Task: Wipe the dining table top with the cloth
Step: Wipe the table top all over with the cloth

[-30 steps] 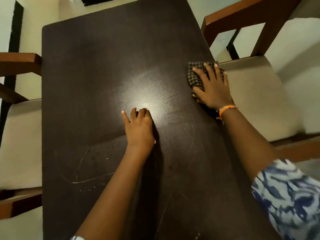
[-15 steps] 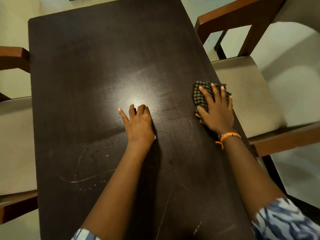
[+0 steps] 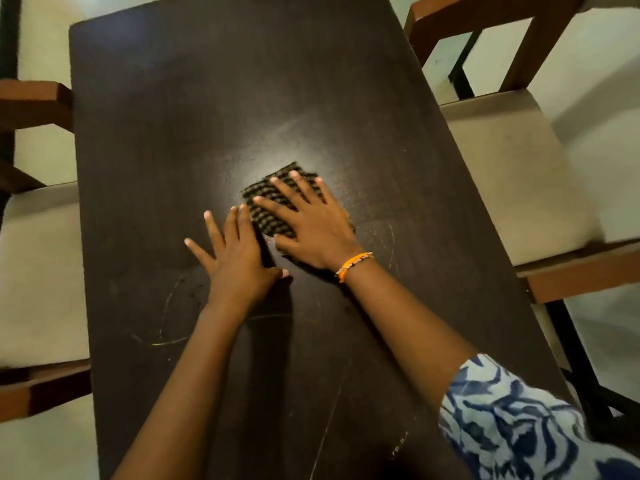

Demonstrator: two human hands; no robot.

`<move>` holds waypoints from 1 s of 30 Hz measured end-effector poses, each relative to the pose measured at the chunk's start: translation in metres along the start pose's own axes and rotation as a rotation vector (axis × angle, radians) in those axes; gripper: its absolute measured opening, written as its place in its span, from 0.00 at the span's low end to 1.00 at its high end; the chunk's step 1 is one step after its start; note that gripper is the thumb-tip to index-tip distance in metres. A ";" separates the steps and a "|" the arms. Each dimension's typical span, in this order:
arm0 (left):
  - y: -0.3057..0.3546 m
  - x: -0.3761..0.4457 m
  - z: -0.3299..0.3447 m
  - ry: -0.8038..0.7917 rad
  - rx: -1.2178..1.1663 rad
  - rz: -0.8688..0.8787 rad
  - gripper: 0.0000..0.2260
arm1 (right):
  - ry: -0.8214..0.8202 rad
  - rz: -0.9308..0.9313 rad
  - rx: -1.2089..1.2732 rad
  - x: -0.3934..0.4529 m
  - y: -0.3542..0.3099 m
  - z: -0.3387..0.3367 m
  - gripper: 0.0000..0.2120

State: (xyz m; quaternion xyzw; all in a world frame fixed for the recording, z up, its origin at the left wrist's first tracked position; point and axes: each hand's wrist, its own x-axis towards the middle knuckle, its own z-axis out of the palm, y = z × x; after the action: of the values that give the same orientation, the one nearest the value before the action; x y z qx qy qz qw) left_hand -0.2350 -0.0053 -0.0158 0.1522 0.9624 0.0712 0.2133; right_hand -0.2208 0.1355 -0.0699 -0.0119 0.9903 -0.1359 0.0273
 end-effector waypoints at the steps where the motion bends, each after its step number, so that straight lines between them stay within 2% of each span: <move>1: 0.004 0.000 0.000 -0.027 0.029 0.034 0.53 | 0.017 0.037 -0.020 -0.007 0.015 -0.004 0.32; 4: 0.017 -0.002 0.007 -0.071 0.140 0.115 0.54 | 0.054 0.221 -0.053 -0.035 0.075 -0.021 0.32; 7: 0.024 -0.006 0.012 -0.061 0.192 0.117 0.51 | 0.086 0.442 -0.047 -0.067 0.135 -0.037 0.30; 9: 0.025 -0.006 0.013 -0.053 0.202 0.121 0.50 | 0.118 0.559 -0.031 -0.077 0.149 -0.041 0.30; 12: 0.025 -0.003 0.013 -0.075 0.214 0.108 0.50 | 0.169 0.676 -0.038 -0.072 0.129 -0.036 0.29; 15: 0.026 -0.002 0.013 -0.093 0.203 0.096 0.51 | 0.167 0.624 -0.051 -0.058 0.078 -0.023 0.30; 19: 0.024 -0.008 0.013 -0.060 0.172 0.060 0.52 | 0.086 0.308 -0.019 -0.035 -0.005 0.001 0.30; 21: 0.024 -0.011 0.013 -0.052 0.154 0.034 0.50 | 0.024 0.152 -0.014 -0.033 -0.021 0.006 0.29; 23: 0.024 -0.013 0.012 -0.059 0.150 0.016 0.50 | 0.006 0.086 -0.005 -0.039 -0.008 0.003 0.29; 26: 0.025 -0.015 0.011 -0.078 0.168 0.020 0.50 | 0.021 0.161 -0.045 -0.057 0.036 -0.005 0.30; 30: 0.025 -0.014 0.010 -0.090 0.191 0.038 0.50 | 0.065 0.393 -0.082 -0.087 0.114 -0.030 0.29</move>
State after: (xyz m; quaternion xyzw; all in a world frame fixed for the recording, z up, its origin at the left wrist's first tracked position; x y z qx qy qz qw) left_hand -0.2126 0.0142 -0.0143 0.1931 0.9512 -0.0235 0.2395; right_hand -0.1379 0.2561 -0.0676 0.1846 0.9786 -0.0880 0.0209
